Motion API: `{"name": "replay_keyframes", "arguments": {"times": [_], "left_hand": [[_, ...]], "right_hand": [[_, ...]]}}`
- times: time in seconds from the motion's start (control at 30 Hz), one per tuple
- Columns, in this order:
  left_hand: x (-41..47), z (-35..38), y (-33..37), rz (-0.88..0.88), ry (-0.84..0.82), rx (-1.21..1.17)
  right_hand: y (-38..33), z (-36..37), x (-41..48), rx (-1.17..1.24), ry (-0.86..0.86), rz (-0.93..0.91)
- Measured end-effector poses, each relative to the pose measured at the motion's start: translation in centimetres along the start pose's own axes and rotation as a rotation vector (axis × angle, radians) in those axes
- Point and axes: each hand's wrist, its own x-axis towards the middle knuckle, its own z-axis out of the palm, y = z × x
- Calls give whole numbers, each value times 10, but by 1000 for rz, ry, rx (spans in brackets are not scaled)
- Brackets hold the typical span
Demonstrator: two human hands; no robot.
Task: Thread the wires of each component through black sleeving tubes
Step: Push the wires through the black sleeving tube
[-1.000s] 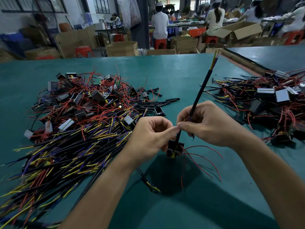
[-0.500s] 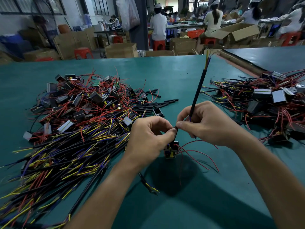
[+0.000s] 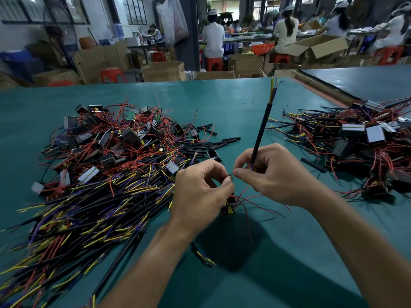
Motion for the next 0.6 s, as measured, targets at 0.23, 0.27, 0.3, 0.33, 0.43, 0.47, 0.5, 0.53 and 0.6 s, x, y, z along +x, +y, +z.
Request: {"name": "replay_keyframes", "arguments": {"times": [0.23,0.27,0.3,0.33,0.43,0.47,0.5,0.53,0.6], "left_hand": [[1,-2,3,52,5,52],[1,-2,3,35,0,20],[1,-2,3,25,-4,2],[1,-2,3,21,-8,-5],[1,-2,1,46,-4,33],[1,-2,1,73,7,73],[1,-3,1,107,19,120],[1,-3,1,143,26,167],[1,-4,2,218,23,258]], "right_hand": [[0,0,1,-11,9,10],[-1,-1,1,-8,6,5],[-2,-1,0,-6,2,2],[-3,-1,0,-5,-3,4],[-4,-2,0,1,-12,32],[-3,-2,0,0,-9,47],[-3,-2,0,-3,-2,66],[-3,-1,1,-3,7,89],[-3,0,2,7,18,136]]}}
